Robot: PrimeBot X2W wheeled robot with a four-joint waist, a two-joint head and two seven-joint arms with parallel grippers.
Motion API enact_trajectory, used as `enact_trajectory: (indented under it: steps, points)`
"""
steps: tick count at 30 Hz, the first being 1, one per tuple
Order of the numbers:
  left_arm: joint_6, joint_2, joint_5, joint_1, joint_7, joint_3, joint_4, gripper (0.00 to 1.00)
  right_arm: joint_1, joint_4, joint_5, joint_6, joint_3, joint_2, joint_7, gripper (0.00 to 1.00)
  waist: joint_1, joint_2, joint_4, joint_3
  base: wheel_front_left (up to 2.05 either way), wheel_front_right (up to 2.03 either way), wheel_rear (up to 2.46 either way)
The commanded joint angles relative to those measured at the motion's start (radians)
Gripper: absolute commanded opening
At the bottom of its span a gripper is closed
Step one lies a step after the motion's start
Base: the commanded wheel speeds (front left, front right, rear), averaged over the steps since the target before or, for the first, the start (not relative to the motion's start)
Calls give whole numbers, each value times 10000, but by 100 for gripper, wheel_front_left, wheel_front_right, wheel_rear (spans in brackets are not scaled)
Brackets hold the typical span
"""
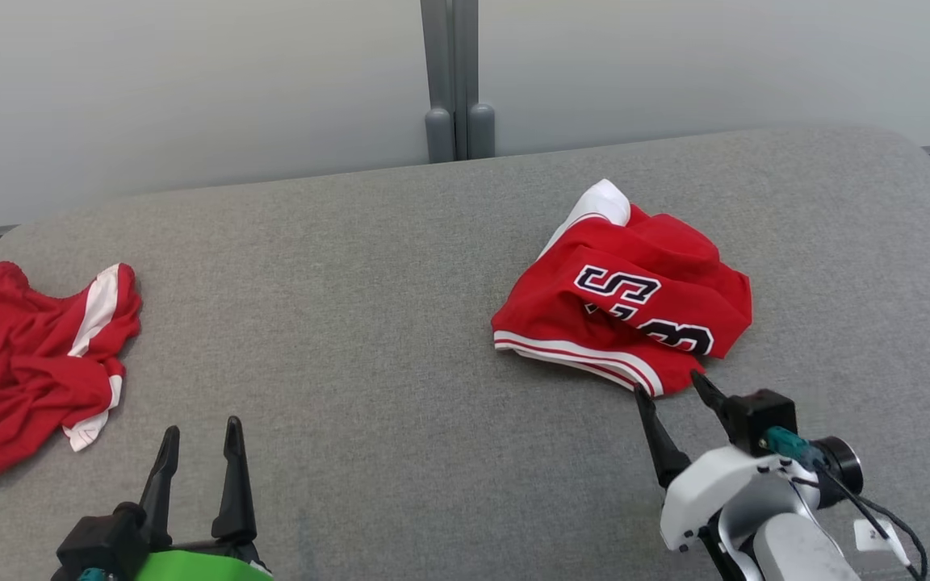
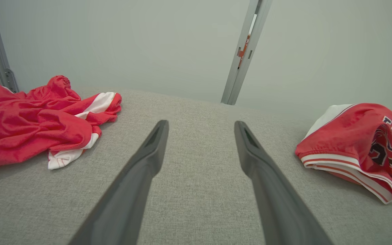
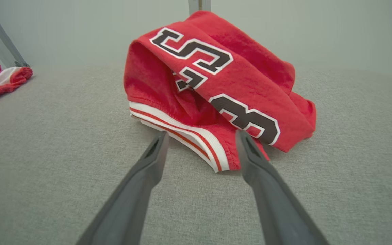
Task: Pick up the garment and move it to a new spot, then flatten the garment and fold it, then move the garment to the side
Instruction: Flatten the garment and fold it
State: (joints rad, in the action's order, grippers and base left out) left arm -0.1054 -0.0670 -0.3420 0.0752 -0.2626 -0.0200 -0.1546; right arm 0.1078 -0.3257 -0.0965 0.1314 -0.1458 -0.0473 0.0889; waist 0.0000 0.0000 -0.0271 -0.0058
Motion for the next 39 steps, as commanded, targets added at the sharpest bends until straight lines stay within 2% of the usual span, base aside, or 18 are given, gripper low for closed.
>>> enact_trajectory:
  steps: [1,5,12,18,19,20,21,27,32,34,39]
  points:
    - [-34,24,106,-208,-31,-59,-67,100,380,-351,184,-12,-112,-46,-181,100,0,0,55,72,0,0,0]
    - [-86,21,97,-490,-31,-244,-252,100,1341,-1792,284,-12,-189,-52,-553,100,0,0,171,272,0,0,0]
    - [-153,-11,-37,-847,-33,-407,-509,100,2853,-4029,684,-12,50,-44,-392,100,0,0,415,601,0,0,0]
    - [-186,-11,-90,-993,-32,-460,-593,100,3439,-5337,1410,-14,977,-46,-288,100,0,0,630,722,0,0,0]
    - [-190,-9,-105,-1004,-32,-459,-607,100,3506,-5441,1466,-14,1109,-39,-214,85,0,0,654,714,0,0,0]
    - [-198,-6,-118,-1018,-33,-458,-610,100,3578,-5577,1495,-14,1234,-33,-124,34,0,0,677,699,0,0,0]
    - [-203,-7,-128,-1020,-33,-447,-617,100,3609,-5656,1458,-14,1284,-35,-16,0,0,0,690,681,0,0,0]
    - [-226,-5,-115,-862,-32,-446,-663,100,3944,-5548,1089,-12,1058,-38,985,0,0,0,705,474,0,0,0]
    - [-238,4,-95,-802,-33,-477,-606,100,4500,-4260,414,-14,-133,-43,1468,0,0,0,642,313,0,0,0]
    - [-231,7,-87,-747,-32,-489,-577,100,4761,-3667,64,-14,-690,-38,1498,0,0,0,609,234,0,0,0]
    - [-241,-54,-39,-744,-32,-620,-546,100,5794,-2696,-1319,-14,-2347,-47,654,0,0,0,561,208,0,0,0]
